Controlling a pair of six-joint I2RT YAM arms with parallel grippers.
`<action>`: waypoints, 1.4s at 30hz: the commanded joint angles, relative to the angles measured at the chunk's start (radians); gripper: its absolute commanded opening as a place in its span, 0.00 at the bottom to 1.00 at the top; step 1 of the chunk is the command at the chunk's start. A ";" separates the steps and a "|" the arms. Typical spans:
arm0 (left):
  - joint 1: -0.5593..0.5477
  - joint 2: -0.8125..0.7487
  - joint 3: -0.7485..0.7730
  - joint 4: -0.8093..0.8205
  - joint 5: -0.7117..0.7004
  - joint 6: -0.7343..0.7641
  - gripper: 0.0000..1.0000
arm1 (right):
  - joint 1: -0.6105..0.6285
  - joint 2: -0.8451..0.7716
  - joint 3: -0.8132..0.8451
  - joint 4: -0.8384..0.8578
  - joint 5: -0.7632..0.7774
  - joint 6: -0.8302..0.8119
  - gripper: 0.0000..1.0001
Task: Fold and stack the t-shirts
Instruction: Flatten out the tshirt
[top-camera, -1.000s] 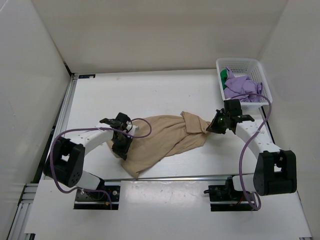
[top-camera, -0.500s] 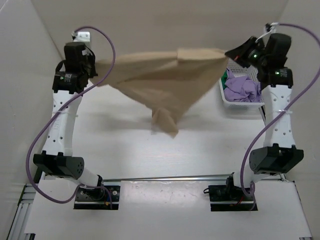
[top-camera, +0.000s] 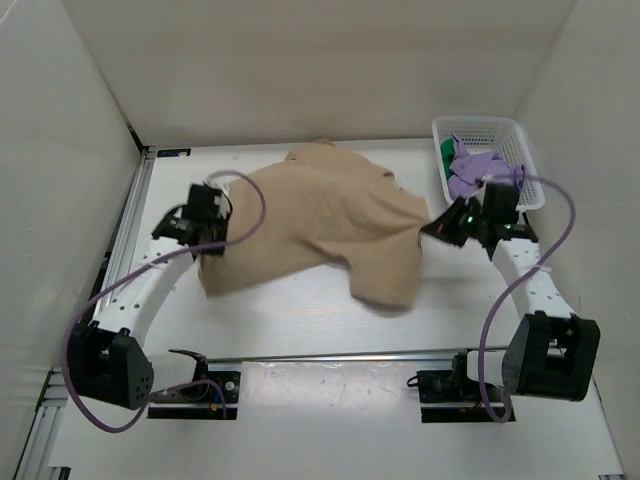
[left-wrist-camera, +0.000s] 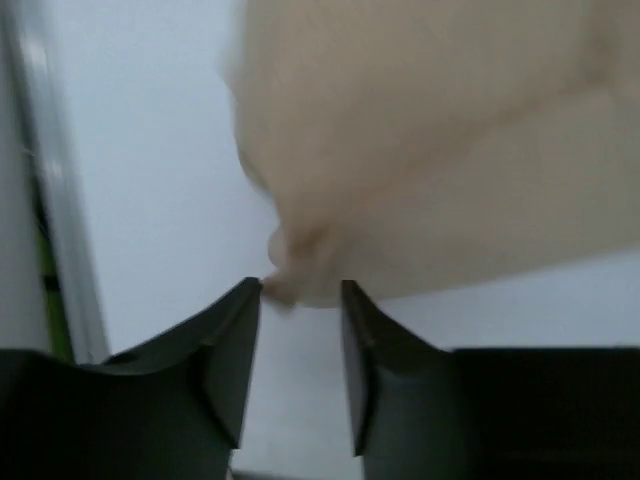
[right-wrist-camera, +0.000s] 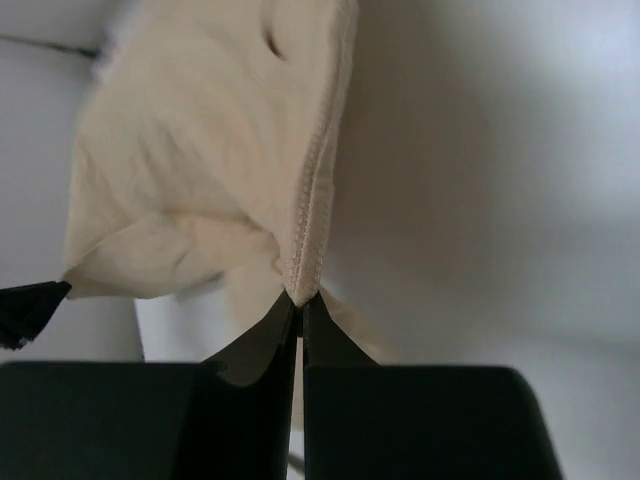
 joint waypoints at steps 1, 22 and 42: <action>-0.068 -0.112 -0.162 -0.082 0.183 -0.003 0.55 | 0.009 0.001 -0.165 0.031 0.017 -0.039 0.00; 0.137 0.176 -0.142 -0.050 0.374 -0.003 0.65 | 0.019 0.137 -0.142 -0.247 0.376 -0.151 0.59; 0.213 0.389 -0.085 0.033 0.423 -0.003 0.62 | 0.028 0.018 -0.319 -0.268 0.373 -0.151 0.63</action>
